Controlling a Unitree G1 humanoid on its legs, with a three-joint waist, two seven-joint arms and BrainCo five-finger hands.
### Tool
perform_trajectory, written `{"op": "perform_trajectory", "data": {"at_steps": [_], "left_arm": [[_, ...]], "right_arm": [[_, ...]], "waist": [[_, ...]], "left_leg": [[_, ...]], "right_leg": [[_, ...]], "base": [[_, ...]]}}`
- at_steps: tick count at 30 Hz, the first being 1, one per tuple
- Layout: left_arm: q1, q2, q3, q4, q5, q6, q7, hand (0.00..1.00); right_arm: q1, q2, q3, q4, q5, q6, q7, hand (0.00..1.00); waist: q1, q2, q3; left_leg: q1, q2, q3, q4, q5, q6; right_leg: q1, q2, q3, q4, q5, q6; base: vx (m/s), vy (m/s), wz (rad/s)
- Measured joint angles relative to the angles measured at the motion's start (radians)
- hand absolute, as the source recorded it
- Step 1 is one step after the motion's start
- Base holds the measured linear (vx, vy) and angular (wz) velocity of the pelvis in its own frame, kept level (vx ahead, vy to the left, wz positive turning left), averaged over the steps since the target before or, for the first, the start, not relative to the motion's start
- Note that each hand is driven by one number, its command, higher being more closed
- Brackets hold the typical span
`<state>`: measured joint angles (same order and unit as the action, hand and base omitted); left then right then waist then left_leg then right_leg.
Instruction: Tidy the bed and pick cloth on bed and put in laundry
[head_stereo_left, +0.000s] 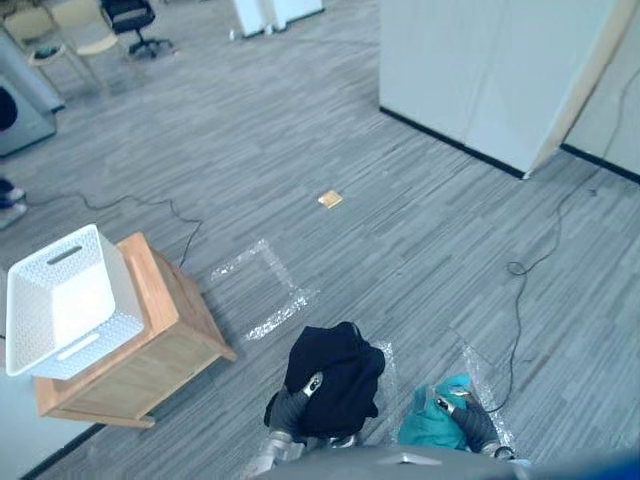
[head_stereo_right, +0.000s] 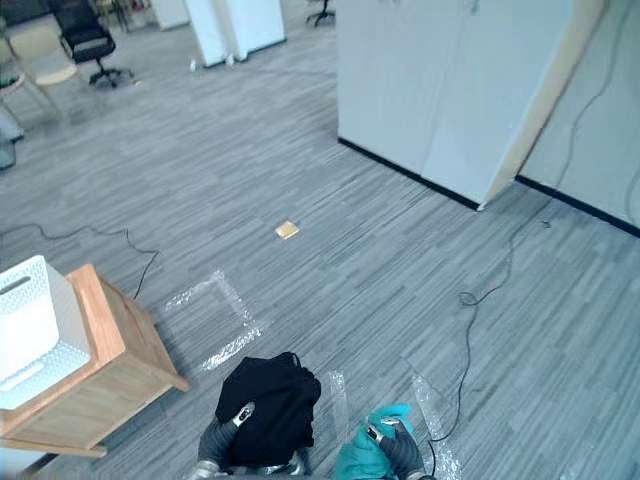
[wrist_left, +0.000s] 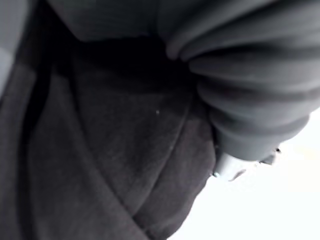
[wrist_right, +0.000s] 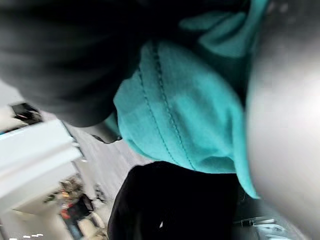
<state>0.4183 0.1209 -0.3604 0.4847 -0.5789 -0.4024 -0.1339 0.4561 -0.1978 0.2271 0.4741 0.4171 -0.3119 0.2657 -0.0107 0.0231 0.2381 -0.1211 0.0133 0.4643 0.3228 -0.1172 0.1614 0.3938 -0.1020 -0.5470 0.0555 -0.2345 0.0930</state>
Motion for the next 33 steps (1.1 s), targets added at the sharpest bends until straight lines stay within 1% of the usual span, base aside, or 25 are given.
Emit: {"op": "perform_trajectory", "data": {"at_steps": [1,2,3,4,6,7,8,9,10,11,12,13,16,17,20,22,24,25,26,27,28,29,31,32,33], "left_arm": [[-0.001,0.008,-0.003,-0.01,0.0,0.0,0.012,1.0],[-0.005,0.006,-0.002,-0.008,-0.001,0.001,0.017,1.0],[-0.014,0.004,-0.002,-0.003,0.0,0.006,0.031,1.0],[-0.014,0.008,-0.002,-0.005,0.0,0.006,0.034,1.0],[-0.005,0.029,-0.008,-0.024,0.001,0.006,0.035,1.0],[-0.005,0.031,-0.011,-0.017,0.001,0.015,0.046,1.0],[-0.006,0.021,-0.016,-0.009,0.002,0.035,0.068,1.0],[-0.008,0.024,-0.022,-0.014,0.01,0.047,0.078,1.0],[-0.007,0.024,-0.023,-0.015,0.012,0.051,0.081,1.0],[-0.003,0.04,-0.023,-0.038,0.019,0.063,0.096,1.0],[-0.002,0.047,-0.026,-0.041,0.025,0.072,0.11,1.0],[-0.004,0.052,-0.026,-0.038,0.025,0.074,0.118,1.0],[-0.007,0.064,-0.025,-0.032,0.025,0.091,0.152,1.0],[-0.008,0.068,-0.026,-0.033,0.025,0.092,0.154,1.0],[-0.017,0.081,-0.029,-0.018,0.026,0.113,0.154,1.0],[-0.032,0.086,-0.028,0.014,0.045,0.108,0.146,1.0],[-0.036,0.088,-0.027,0.021,0.053,0.098,0.133,1.0],[-0.034,0.089,-0.026,0.023,0.054,0.088,0.129,1.0],[-0.036,0.091,-0.022,0.044,0.059,0.075,0.117,1.0],[-0.036,0.07,-0.025,0.066,0.06,0.067,0.105,1.0],[-0.034,0.064,-0.025,0.069,0.061,0.061,0.096,1.0],[-0.036,0.053,-0.022,0.082,0.061,0.044,0.089,1.0],[-0.036,0.049,-0.013,0.086,0.06,0.034,0.088,1.0],[-0.035,0.045,-0.009,0.088,0.057,0.026,0.087,1.0],[-0.033,0.044,-0.006,0.086,0.057,0.019,0.078,1.0]], "right_arm": [[0.003,0.005,0.009,-0.007,-0.002,-0.001,-0.006,1.0],[0.002,0.005,0.008,-0.01,-0.008,-0.005,-0.01,1.0],[0.001,0.004,0.02,-0.021,-0.012,-0.006,-0.016,1.0],[0.003,0.004,0.031,-0.031,-0.019,-0.007,-0.018,1.0],[0.009,0.008,0.052,-0.067,-0.05,-0.008,-0.039,1.0],[0.014,0.007,0.055,-0.069,-0.054,-0.009,-0.044,1.0],[0.018,0.007,0.055,-0.068,-0.071,-0.005,-0.056,1.0],[0.021,0.007,0.055,-0.063,-0.08,0.001,-0.073,1.0],[0.021,0.005,0.055,-0.063,-0.081,0.001,-0.08,1.0],[0.014,0.008,0.055,-0.064,-0.081,-0.001,-0.092,1.0],[0.012,0.006,0.053,-0.063,-0.081,-0.001,-0.104,1.0],[0.013,0.01,0.052,-0.063,-0.08,-0.001,-0.109,1.0],[0.013,0.034,0.064,-0.064,-0.067,-0.012,-0.124,1.0],[0.014,0.034,0.067,-0.064,-0.066,-0.018,-0.124,1.0],[0.008,0.034,0.075,-0.041,-0.046,-0.056,-0.122,1.0],[0.004,0.034,0.074,-0.02,-0.034,-0.077,-0.12,1.0],[0.003,0.035,0.076,-0.012,-0.027,-0.088,-0.116,1.0],[0.003,0.035,0.077,-0.012,-0.026,-0.09,-0.115,1.0],[0.0,0.037,0.076,-0.008,-0.026,-0.091,-0.114,1.0],[-0.016,0.03,0.064,-0.003,-0.013,-0.095,-0.115,1.0],[-0.022,0.024,0.062,-0.002,-0.006,-0.097,-0.115,1.0],[-0.038,0.007,0.051,0.003,0.005,-0.099,-0.115,1.0],[-0.053,0.004,0.052,0.02,0.007,-0.097,-0.115,1.0],[-0.056,-0.005,0.055,0.027,0.008,-0.092,-0.114,1.0],[-0.056,-0.016,0.055,0.028,0.01,-0.087,-0.114,1.0]], "waist": [[0.002,0.001,0.001],[0.002,0.006,0.003],[0.012,0.002,0.004],[0.02,-0.001,0.003],[0.031,-0.034,-0.008],[0.026,-0.035,-0.015],[0.022,-0.021,-0.023],[0.025,-0.026,-0.027],[0.027,-0.029,-0.03],[0.033,-0.049,-0.026],[0.028,-0.059,-0.023],[0.024,-0.058,-0.021],[0.015,-0.063,-0.013],[0.014,-0.066,-0.013],[0.003,-0.06,-0.013],[0.003,-0.056,-0.014],[0.007,-0.061,-0.012],[0.007,-0.064,-0.01],[0.002,-0.06,-0.009],[0.0,-0.021,-0.008],[-0.001,0.0,-0.004],[-0.006,0.022,0.013],[-0.008,0.018,0.019],[-0.007,0.016,0.023],[-0.009,0.028,0.022]], "left_leg": [[0.009,-0.009,-0.008,-0.026,0.009,0.014],[0.018,-0.002,-0.018,-0.032,0.009,0.014],[0.046,0.007,-0.036,-0.045,0.009,0.014],[0.061,0.01,-0.033,-0.044,0.009,0.014],[0.086,0.004,-0.005,-0.017,-0.02,-0.005],[0.084,0.007,-0.006,-0.004,-0.053,-0.016],[0.095,0.017,-0.012,0.005,-0.118,-0.031],[0.111,0.002,-0.044,0.012,-0.148,-0.037],[0.12,-0.01,-0.058,0.008,-0.152,-0.037],[0.147,-0.05,-0.078,-0.008,-0.158,-0.039],[0.183,-0.083,-0.126,-0.035,-0.158,-0.038],[0.206,-0.092,-0.152,-0.045,-0.159,-0.035],[0.311,-0.097,-0.279,-0.109,-0.15,-0.016],[0.327,-0.095,-0.302,-0.118,-0.151,-0.018],[0.396,-0.061,-0.422,-0.148,-0.156,-0.042],[0.441,-0.018,-0.509,-0.163,-0.17,-0.081],[0.468,-0.001,-0.531,-0.164,-0.194,-0.123],[0.48,0.001,-0.532,-0.163,-0.204,-0.141],[0.504,0.023,-0.532,-0.16,-0.224,-0.173],[0.524,0.067,-0.523,-0.155,-0.231,-0.194],[0.527,0.081,-0.519,-0.149,-0.232,-0.199],[0.527,0.099,-0.514,-0.124,-0.213,-0.231],[0.504,0.1,-0.509,-0.056,-0.193,-0.25],[0.442,0.108,-0.498,0.088,-0.172,-0.249],[0.35,0.129,-0.493,0.266,-0.108,-0.25]], "right_leg": [[-0.012,0.0,-0.017,0.053,0.025,0.037],[-0.031,-0.009,-0.013,0.103,0.02,0.04],[-0.026,-0.009,-0.007,0.091,-0.02,0.009],[-0.015,-0.01,-0.004,0.055,-0.016,0.005],[-0.034,-0.054,0.033,0.041,0.104,0.005],[-0.034,-0.061,0.034,0.078,0.088,0.024],[-0.051,-0.074,0.036,0.189,0.046,0.09],[-0.093,-0.126,0.044,0.37,0.015,0.122],[-0.133,-0.162,0.053,0.489,0.016,0.12],[-0.24,-0.242,0.095,0.729,0.077,0.066],[-0.31,-0.288,0.147,0.905,0.171,0.039],[-0.337,-0.291,0.173,0.965,0.153,0.036],[-0.444,-0.238,0.219,0.981,-0.003,0.001],[-0.462,-0.226,0.221,0.945,-0.018,0.002],[-0.492,-0.151,0.241,0.609,-0.028,-0.004],[-0.492,-0.075,0.314,0.29,0.077,0.01],[-0.491,-0.053,0.362,0.125,0.187,0.016],[-0.49,-0.053,0.376,0.102,0.229,0.009],[-0.475,-0.048,0.382,0.122,0.354,-0.035],[-0.473,-0.019,0.352,0.186,0.318,-0.061],[-0.479,-0.013,0.339,0.217,0.286,-0.069],[-0.494,-0.017,0.315,0.317,0.2,-0.083],[-0.488,-0.021,0.301,0.354,0.145,-0.085],[-0.469,-0.022,0.282,0.346,0.112,-0.089],[-0.422,-0.01,0.266,0.302,0.106,-0.096]], "base": [[0.38,-0.005,0.96],[0.35,0.029,0.74],[0.3,0.024,0.43],[0.27,0.008,0.29],[0.2,-0.047,0.26],[0.17,0.002,0.56],[0.11,0.012,0.78],[0.12,0.006,0.76],[0.14,-0.031,0.78],[0.16,-0.001,0.83],[0.19,0.01,0.91],[0.25,0.005,0.93],[0.27,-0.044,1.13],[0.25,-0.098,1.23],[0.31,-0.158,1.31],[0.42,-0.244,1.17],[0.44,-0.275,0.73],[0.55,-0.364,0.72],[0.46,-0.316,0.59],[0.47,-0.324,0.5],[0.54,-0.374,0.45],[0.44,-0.31,0.4],[0.36,-0.292,0.36],[0.28,-0.295,0.33],[0.29,-0.316,0.3]]}}
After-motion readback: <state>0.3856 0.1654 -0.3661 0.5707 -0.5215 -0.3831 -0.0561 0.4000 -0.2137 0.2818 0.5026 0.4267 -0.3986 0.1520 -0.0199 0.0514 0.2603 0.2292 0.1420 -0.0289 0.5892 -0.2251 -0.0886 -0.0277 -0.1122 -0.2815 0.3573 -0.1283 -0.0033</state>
